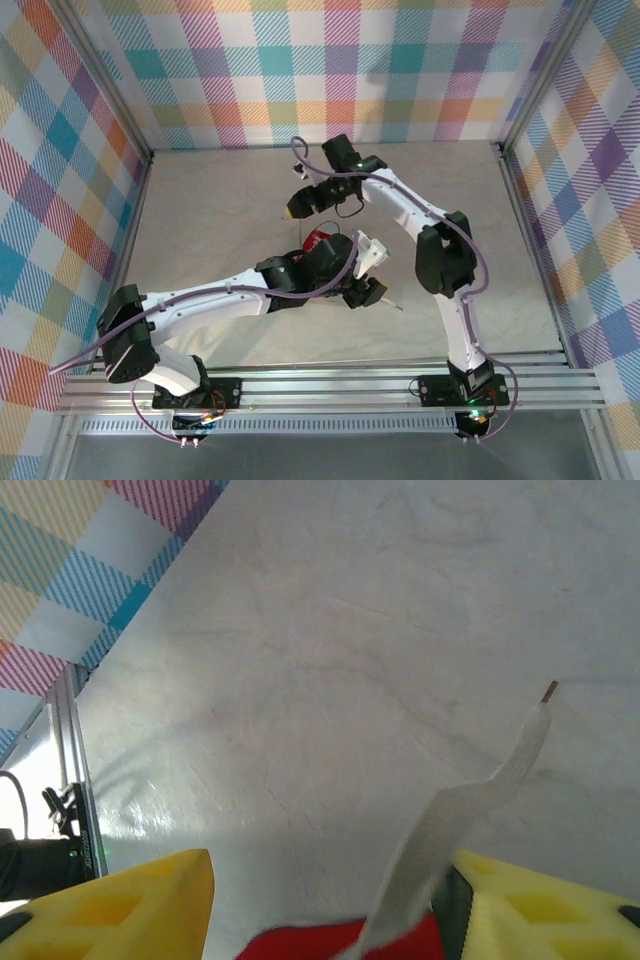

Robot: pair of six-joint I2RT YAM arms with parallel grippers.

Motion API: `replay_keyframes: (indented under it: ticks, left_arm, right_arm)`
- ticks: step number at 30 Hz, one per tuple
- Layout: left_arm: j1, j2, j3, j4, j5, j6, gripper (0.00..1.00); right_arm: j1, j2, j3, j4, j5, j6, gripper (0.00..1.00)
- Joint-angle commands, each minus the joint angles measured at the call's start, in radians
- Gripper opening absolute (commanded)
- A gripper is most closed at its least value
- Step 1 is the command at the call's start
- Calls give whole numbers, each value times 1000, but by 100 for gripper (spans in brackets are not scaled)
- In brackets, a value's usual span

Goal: Tie the shoes

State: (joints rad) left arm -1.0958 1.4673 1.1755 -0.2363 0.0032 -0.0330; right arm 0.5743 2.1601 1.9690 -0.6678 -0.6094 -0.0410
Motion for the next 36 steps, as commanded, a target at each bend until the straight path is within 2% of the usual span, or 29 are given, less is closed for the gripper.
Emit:
replay_keyframes:
  ticks: [1, 4, 6, 9, 13, 17, 20, 24, 27, 32, 36]
  left_arm:
    - [25, -69, -36, -35, -53, 4, 55]
    - [79, -134, -85, -16, -41, -37, 56]
    - [127, -169, -116, -9, -12, -68, 56]
    - [226, -213, -154, -24, 9, -140, 55]
    - [398, -245, -198, -86, 6, -274, 56]
    - [574, -215, -243, -62, 120, -404, 56]
    - [648, -139, -247, -4, 202, -464, 56]
    - [676, 24, -188, 13, 273, -503, 56]
    - [677, 121, -165, 64, 310, -561, 55]
    - [677, 215, -156, 112, 283, -665, 55]
    - [675, 277, -147, 164, 312, -718, 56]
  right_arm:
    - [0, -120, -141, 54, 72, 26, 59]
    - [-7, -212, -317, 158, 76, 68, 61]
    - [-8, -234, -358, 155, 51, 62, 62]
    - [-8, -259, -405, 129, 52, 46, 63]
    - [-8, -357, -609, 253, 64, 58, 64]
    - [13, -449, -836, 403, 98, 84, 65]
    - [63, -492, -963, 495, 139, 77, 67]
    - [143, -470, -1001, 546, 209, 47, 69]
    - [166, -438, -1000, 586, 244, 58, 69]
    - [188, -384, -996, 615, 285, 67, 71]
    - [198, -345, -995, 625, 307, 67, 72]
